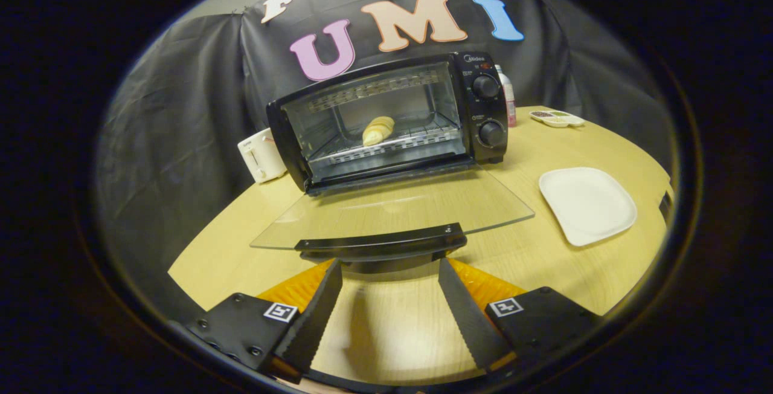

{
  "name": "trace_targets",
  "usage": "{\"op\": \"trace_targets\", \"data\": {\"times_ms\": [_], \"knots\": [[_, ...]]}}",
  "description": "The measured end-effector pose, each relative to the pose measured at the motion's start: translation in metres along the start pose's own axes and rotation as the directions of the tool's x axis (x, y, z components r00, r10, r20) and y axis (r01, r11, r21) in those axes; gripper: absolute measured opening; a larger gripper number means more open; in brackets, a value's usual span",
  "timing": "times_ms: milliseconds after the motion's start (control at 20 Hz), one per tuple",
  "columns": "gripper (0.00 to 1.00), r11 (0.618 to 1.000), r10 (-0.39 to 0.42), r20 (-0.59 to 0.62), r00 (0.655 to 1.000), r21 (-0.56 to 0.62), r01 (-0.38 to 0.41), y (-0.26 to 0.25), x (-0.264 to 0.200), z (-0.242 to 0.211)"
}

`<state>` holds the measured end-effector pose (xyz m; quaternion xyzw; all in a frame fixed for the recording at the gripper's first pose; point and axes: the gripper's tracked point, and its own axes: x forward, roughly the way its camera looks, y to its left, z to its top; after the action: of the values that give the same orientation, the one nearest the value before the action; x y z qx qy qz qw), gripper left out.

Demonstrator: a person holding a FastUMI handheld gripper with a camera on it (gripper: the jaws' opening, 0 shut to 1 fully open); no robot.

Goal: Open the toaster oven, put the food inside, and close the toaster oven door.

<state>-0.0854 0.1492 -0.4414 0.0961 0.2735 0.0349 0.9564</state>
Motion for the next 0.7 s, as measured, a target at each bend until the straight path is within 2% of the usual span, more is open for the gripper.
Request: {"op": "trace_targets", "data": {"times_ms": [700], "knots": [[1.0, 0.999, 0.024, 0.116, 0.993, 0.018, -0.026, 0.01, -0.008, 0.047]]}}
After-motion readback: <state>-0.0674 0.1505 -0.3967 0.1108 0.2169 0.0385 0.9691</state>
